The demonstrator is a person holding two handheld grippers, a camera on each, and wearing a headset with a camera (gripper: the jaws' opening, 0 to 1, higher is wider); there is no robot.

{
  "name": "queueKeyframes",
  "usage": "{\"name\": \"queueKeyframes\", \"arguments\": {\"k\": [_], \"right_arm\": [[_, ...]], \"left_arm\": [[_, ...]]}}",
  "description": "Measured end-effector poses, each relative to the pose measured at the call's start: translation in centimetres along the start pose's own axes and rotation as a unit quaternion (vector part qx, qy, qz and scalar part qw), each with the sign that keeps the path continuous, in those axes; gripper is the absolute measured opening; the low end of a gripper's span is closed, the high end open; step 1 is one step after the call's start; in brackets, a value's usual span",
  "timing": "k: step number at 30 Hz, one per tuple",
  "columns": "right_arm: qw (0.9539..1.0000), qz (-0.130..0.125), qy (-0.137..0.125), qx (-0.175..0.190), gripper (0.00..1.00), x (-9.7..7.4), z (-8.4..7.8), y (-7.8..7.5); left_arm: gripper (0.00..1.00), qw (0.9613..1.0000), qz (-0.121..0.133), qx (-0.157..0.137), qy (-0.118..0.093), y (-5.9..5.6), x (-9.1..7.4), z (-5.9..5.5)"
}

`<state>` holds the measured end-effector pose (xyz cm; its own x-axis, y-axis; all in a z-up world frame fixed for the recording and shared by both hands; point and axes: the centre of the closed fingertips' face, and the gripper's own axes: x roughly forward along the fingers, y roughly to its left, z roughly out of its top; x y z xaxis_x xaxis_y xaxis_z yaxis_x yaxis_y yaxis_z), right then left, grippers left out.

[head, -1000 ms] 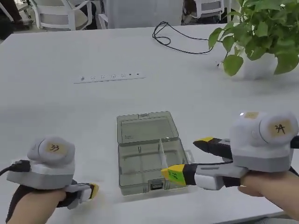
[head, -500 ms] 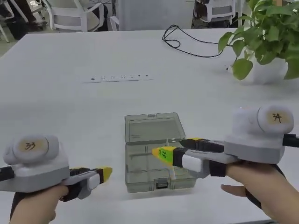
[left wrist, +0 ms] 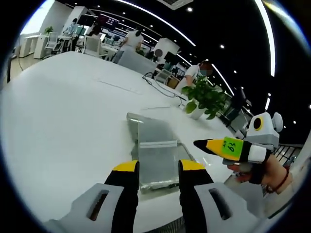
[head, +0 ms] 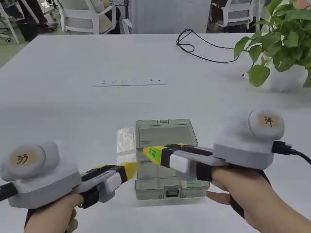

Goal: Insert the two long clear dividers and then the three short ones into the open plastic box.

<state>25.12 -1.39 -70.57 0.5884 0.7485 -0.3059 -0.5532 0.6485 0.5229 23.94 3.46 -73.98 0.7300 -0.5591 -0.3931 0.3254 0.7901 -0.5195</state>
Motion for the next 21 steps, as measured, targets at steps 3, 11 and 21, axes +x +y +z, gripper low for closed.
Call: {"name": "queueKeyframes", "arguments": {"k": [3,11,21], "right_arm": [[0.9999,0.006,-0.005,0.008,0.31,0.5,0.2,0.6],[0.9997,0.015,-0.01,0.014,0.24,1.4,0.2,1.2],[0.9999,0.002,-0.007,0.013,0.15,1.7,-0.1,1.0]], "left_arm": [[0.3,0.9998,-0.014,0.004,-0.014,-0.9,0.0,0.4],[0.3,0.9986,-0.042,-0.01,-0.031,-2.1,0.2,0.5],[0.3,0.9974,-0.064,-0.018,-0.028,-3.3,0.0,-0.1]]}}
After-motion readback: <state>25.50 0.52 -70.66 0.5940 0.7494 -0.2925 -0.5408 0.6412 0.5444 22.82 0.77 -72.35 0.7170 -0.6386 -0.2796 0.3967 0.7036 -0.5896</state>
